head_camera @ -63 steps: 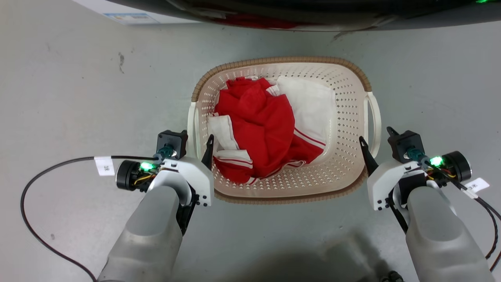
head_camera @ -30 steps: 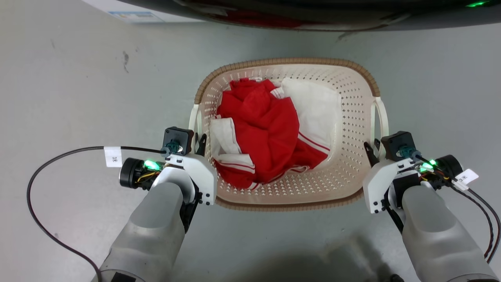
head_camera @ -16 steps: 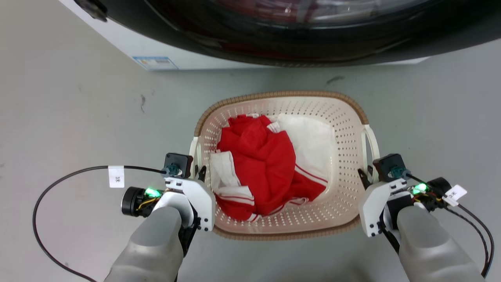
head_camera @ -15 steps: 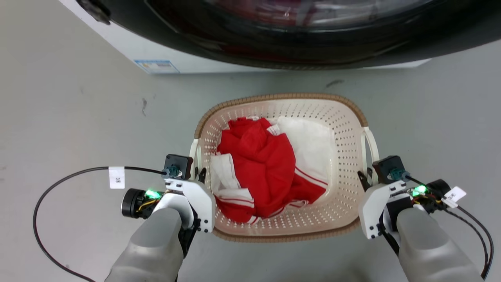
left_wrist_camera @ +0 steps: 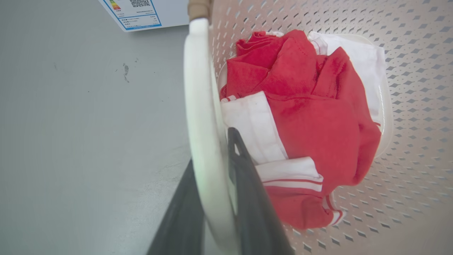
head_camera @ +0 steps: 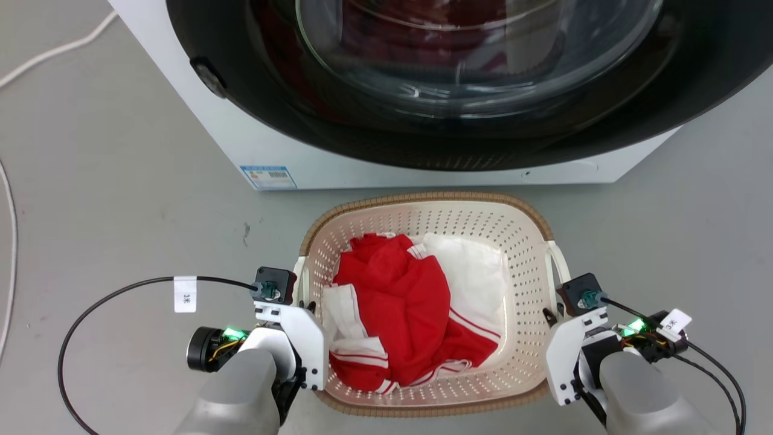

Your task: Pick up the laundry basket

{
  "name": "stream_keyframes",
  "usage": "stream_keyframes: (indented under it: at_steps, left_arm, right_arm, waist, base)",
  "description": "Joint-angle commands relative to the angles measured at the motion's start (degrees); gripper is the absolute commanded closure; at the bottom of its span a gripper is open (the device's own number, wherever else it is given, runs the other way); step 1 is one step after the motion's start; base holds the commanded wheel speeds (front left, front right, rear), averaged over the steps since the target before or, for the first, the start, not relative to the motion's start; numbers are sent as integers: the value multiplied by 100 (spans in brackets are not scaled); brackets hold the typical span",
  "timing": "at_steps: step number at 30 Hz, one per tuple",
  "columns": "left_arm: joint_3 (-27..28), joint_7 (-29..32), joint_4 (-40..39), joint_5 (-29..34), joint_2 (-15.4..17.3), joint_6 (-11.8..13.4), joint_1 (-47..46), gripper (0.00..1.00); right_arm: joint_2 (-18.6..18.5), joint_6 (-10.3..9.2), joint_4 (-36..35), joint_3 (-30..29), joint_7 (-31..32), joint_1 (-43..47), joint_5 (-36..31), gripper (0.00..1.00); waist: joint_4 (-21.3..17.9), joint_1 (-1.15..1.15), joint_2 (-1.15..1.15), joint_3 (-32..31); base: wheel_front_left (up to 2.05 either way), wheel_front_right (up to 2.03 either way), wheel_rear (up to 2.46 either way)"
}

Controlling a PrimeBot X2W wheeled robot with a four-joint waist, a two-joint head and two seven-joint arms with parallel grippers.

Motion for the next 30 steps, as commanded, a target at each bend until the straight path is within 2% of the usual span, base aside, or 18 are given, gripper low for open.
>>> stream_keyframes:
  at_steps: [1, 10, 20, 30]
  left_arm:
    - [-41, 21, -17, -18, -31, -83, 80, 100]
    - [-46, 272, 18, -181, 85, -99, 341, 100]
    - [-215, 723, 16, -399, 43, -114, 739, 100]
    - [-417, 887, -35, -649, 62, -117, 962, 100]
  right_arm:
    - [6, -2, -17, 133, 29, 57, 75, 100]
    - [7, -1, -10, 896, 468, 294, 804, 100]
    - [15, 5, -145, 1850, 1057, 647, 1638, 100]
    - [10, 7, -96, 2326, 1146, 744, 2113, 100]
  waist:
    - [-4, 1, 0, -218]
    - [-68, 1, 0, -915]
    - [-176, 1, 0, -1674]
    - [-228, 1, 0, -2090]
  base:
    - [0, 0, 0]
    - [0, 0, 0]
    - [0, 0, 0]
    - [0, 0, 0]
